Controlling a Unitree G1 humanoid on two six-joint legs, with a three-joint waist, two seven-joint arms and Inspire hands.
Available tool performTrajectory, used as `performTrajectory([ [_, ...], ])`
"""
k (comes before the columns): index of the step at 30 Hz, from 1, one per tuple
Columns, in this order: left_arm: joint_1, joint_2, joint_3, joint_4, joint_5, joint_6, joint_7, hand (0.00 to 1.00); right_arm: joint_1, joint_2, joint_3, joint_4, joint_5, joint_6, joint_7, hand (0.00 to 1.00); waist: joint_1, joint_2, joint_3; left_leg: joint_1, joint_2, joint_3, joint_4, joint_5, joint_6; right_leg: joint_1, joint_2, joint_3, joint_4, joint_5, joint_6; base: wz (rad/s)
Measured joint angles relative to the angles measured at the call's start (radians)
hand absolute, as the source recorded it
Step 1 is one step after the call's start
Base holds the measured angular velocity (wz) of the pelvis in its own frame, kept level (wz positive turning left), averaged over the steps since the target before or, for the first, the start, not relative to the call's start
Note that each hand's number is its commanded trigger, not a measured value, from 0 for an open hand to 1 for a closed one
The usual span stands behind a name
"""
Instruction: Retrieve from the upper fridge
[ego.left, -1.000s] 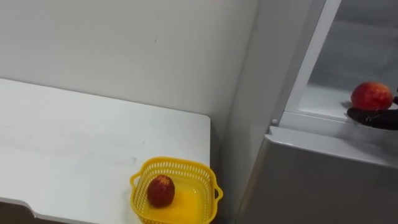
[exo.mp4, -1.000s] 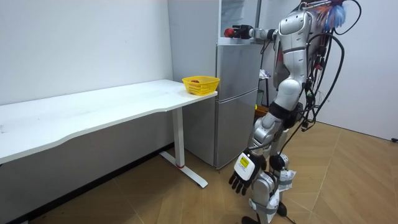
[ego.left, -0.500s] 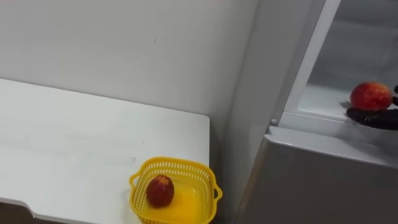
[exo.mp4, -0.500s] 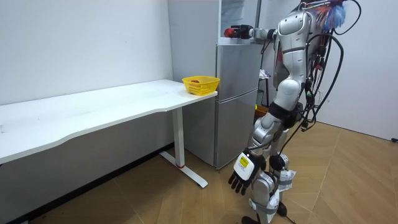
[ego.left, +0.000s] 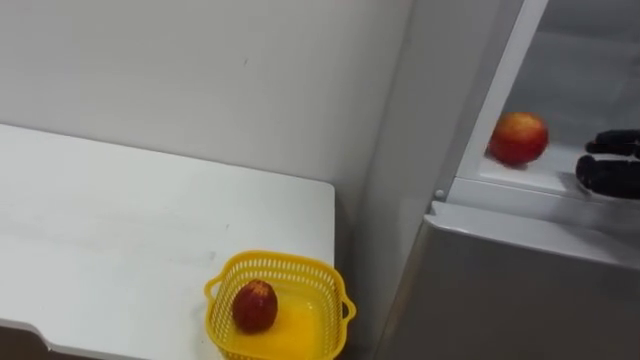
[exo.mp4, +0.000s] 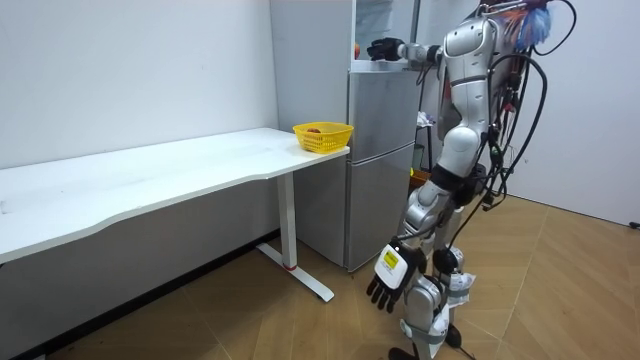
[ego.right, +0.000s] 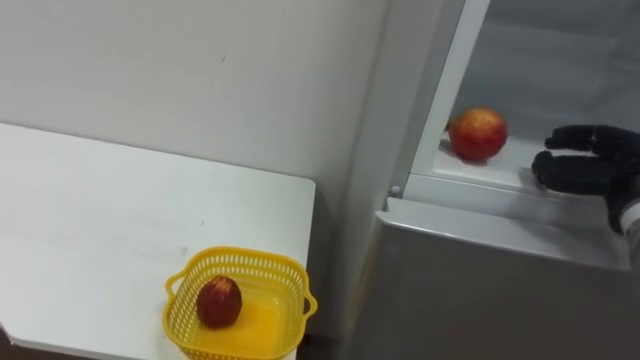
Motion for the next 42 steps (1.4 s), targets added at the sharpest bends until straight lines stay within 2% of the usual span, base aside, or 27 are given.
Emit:
performTrajectory([
  [5,-0.002,0.0,0.0,-0.001,0.009,0.001,-0.002,0.0,-0.001,0.0,0.0,-0.007,0.006,0.001,0.009,1.0,-0.003,0.006,-0.0001,-0.004,-0.002,-0.009,-0.001,0.0,0.0,0.0,-0.001,-0.011,-0.001,0.0,0.0,0.04],
  [6,-0.003,0.0,0.0,-0.001,0.009,0.001,-0.003,0.0,-0.001,0.0,0.0,-0.012,0.0,0.001,0.01,0.95,-0.004,0.007,0.0001,-0.006,-0.002,-0.011,0.0,0.0,0.0,-0.001,-0.001,-0.012,-0.002,0.0,0.0,0.06],
  [7,-0.009,0.0,0.0,-0.001,0.009,0.001,-0.007,0.0,-0.001,0.0,0.0,-0.02,-0.011,0.001,0.011,0.06,-0.004,0.011,-0.0002,-0.007,-0.002,-0.013,0.0,0.0,0.0,-0.001,-0.001,-0.013,-0.001,0.0,0.0,0.04],
  [8,-0.011,0.0,0.0,-0.001,0.009,0.001,-0.009,0.0,-0.001,0.0,0.0,-0.03,-0.02,0.001,0.012,0.0,-0.004,0.016,-0.0011,-0.007,-0.002,-0.015,0.0,0.0,0.0,-0.001,-0.001,-0.014,-0.001,0.0,0.0,0.0],
  [12,-0.016,0.0,-0.003,-0.001,0.009,0.0,-0.008,0.0,-0.001,0.0,0.002,-0.044,-0.026,0.0,0.011,0.0,-0.001,0.028,-0.0052,-0.003,-0.002,-0.015,-0.002,0.001,-0.001,0.0,-0.001,-0.012,-0.001,0.0,0.0,0.0],
  [20,-0.034,0.0,-0.004,0.001,0.009,-0.001,-0.006,0.0,-0.001,0.0,0.004,-0.043,-0.086,0.0,-0.001,0.0,0.0,0.032,-0.003,0.006,-0.002,-0.012,-0.003,0.003,-0.003,0.006,-0.001,-0.007,0.001,0.0,0.0,-0.01],
  [27,-0.036,0.0,-0.003,0.001,0.01,-0.001,-0.006,0.0,-0.001,0.0,0.003,-0.043,-0.093,0.0,-0.011,0.0,0.0,0.03,-0.0019,0.007,-0.003,-0.003,-0.011,0.003,-0.003,0.004,-0.001,0.0,-0.002,0.0,0.0,-0.02],
  [31,-0.034,0.0,-0.003,0.001,0.009,-0.001,-0.003,0.0,-0.001,0.0,0.003,-0.043,-0.091,0.0,-0.021,0.0,0.0,0.02,0.0013,0.01,-0.003,-0.002,-0.014,0.003,-0.003,0.004,-0.001,0.0,-0.003,0.0,0.0,0.0],
  [35,-0.031,0.0,-0.003,0.0,0.009,-0.001,0.0,0.0,-0.001,0.0,0.003,-0.044,-0.091,0.0,-0.022,0.0,-0.001,0.014,-0.0012,0.01,-0.003,0.0,-0.014,0.003,-0.003,0.001,-0.001,0.001,-0.003,0.0,0.0,0.0],
  [42,-0.032,0.0,-0.004,0.0,0.006,-0.001,0.025,0.0,-0.001,0.0,0.003,-0.047,-0.071,0.0,-0.021,0.0,-0.001,0.016,-0.0008,0.011,-0.002,-0.001,-0.016,0.003,-0.003,0.002,0.0,0.0,-0.002,0.0,0.0,0.0],
])
